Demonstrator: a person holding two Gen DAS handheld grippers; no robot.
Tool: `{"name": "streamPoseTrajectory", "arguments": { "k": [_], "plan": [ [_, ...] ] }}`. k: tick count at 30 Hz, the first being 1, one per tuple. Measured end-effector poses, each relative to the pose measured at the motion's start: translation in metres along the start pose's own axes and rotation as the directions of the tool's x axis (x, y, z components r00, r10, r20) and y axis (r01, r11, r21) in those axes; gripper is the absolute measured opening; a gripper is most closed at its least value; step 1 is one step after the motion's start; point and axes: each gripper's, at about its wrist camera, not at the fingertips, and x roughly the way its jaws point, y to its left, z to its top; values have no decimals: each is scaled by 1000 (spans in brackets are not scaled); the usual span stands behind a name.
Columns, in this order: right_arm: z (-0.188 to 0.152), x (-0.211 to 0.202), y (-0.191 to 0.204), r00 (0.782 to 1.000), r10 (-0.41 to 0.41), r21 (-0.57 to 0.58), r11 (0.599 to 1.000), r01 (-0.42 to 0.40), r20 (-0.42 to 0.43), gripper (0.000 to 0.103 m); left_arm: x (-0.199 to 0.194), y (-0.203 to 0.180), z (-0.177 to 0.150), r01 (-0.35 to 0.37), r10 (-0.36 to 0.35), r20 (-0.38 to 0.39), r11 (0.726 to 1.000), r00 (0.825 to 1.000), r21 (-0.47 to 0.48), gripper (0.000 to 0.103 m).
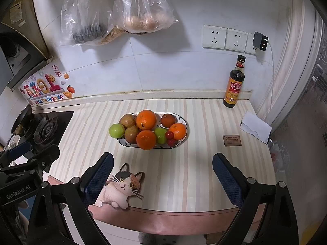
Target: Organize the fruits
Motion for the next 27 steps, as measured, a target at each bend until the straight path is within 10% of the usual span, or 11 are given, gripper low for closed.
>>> {"name": "streamPoseTrajectory", "arguments": {
  "k": [27],
  "plan": [
    [-6,-6,-10,1000,-10,-9,1000,10,0,99,-8,-8,-13,-29,29,29,999,999,22,102]
  ]
}}
